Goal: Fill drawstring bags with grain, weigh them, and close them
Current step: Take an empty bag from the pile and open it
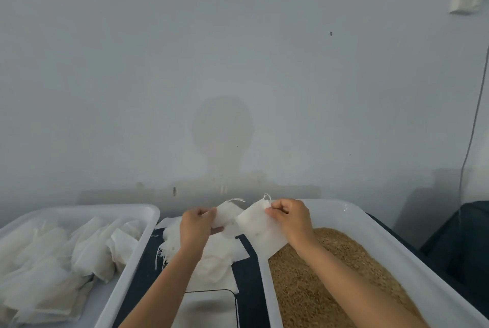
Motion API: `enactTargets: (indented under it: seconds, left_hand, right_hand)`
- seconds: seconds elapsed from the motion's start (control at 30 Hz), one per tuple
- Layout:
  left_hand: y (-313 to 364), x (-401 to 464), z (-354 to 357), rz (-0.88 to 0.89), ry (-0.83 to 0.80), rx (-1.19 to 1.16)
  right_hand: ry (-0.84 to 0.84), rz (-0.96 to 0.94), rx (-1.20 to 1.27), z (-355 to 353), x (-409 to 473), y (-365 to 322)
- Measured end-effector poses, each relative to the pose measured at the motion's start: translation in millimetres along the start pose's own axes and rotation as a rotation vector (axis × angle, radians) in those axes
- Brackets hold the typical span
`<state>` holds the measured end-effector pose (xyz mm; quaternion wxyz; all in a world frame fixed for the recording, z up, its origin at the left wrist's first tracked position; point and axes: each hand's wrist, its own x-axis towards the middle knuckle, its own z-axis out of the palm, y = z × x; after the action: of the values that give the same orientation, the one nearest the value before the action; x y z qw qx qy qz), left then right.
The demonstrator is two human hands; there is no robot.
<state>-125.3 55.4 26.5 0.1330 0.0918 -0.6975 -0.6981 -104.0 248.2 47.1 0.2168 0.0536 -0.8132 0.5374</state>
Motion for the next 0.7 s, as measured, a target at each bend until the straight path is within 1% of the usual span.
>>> enactTargets:
  seconds: [0.07, 0.1, 0.17, 0.2, 0.23, 0.27, 0.3, 0.33, 0.37, 0.4, 0.43, 0.47, 0.5, 0.57, 0.63, 0.7]
  left_hand:
    - [-9.7, 10.5, -8.8, -0.005, 0.092, 0.158]
    - [-15.6, 14.3, -12.7, 0.012, 0.096, 0.322]
    - [-24.5, 15.1, -17.3, 0.042, 0.067, 0.866]
    - [-28.7, 15.3, -16.6, 0.082, 0.086, 1.123]
    - [-29.0, 13.4, -12.9, 0.143, 0.121, 1.238]
    - [-25.0, 9.7, -7.0, 0.227, 0.156, 1.255]
    - [-16.3, 2.7, 1.6, 0.321, 0.161, 1.189]
    - [-5.4, -4.3, 11.0, 0.416, 0.097, 1.117]
    - [4.9, -12.3, 23.0, 0.470, -0.012, 0.922]
    - [16.9, -24.3, 37.3, 0.447, -0.183, 0.690]
    - [27.9, -40.6, 51.8, 0.369, -0.374, 0.439]
    - [37.0, -56.1, 65.1, 0.324, -0.505, 0.287]
    - [41.3, -69.6, 77.8, 0.327, -0.585, 0.236]
    - [37.6, -89.8, 100.2, 0.364, -0.657, 0.222]
    - [25.3, -97.6, 113.4, 0.342, -0.631, 0.218]
    - [11.6, -101.2, 121.2, 0.261, -0.613, 0.174]
  right_hand:
    - [0.013, 0.022, 0.056, -7.5, -1.4, 4.9]
    - [0.004, 0.035, 0.080, -12.2, -3.1, 6.8]
    - [-0.034, 0.054, 0.108, -22.5, -8.3, 9.3]
    - [-0.053, 0.062, 0.124, -28.2, -11.0, 10.6]
    - [-0.069, 0.069, 0.146, -34.3, -13.6, 12.0]
    - [-0.085, 0.073, 0.167, -40.7, -15.9, 12.8]
    - [-0.101, 0.070, 0.183, -47.5, -18.1, 13.0]
    - [-0.114, 0.062, 0.187, -54.4, -19.9, 12.9]
    - [-0.123, 0.052, 0.188, -60.9, -21.4, 12.6]
    - [-0.130, 0.042, 0.188, -66.8, -22.9, 12.4]
    - [-0.132, 0.038, 0.189, -71.9, -24.8, 12.1]
    - [-0.131, 0.038, 0.191, -76.9, -27.5, 12.7]
    - [-0.126, 0.037, 0.195, -81.1, -30.4, 14.4]
    - [-0.101, 0.055, 0.191, -89.4, -37.4, 22.5]
    - [-0.085, 0.107, 0.164, -93.4, -41.5, 34.9]
    - [-0.083, 0.164, 0.093, -93.5, -46.9, 46.2]
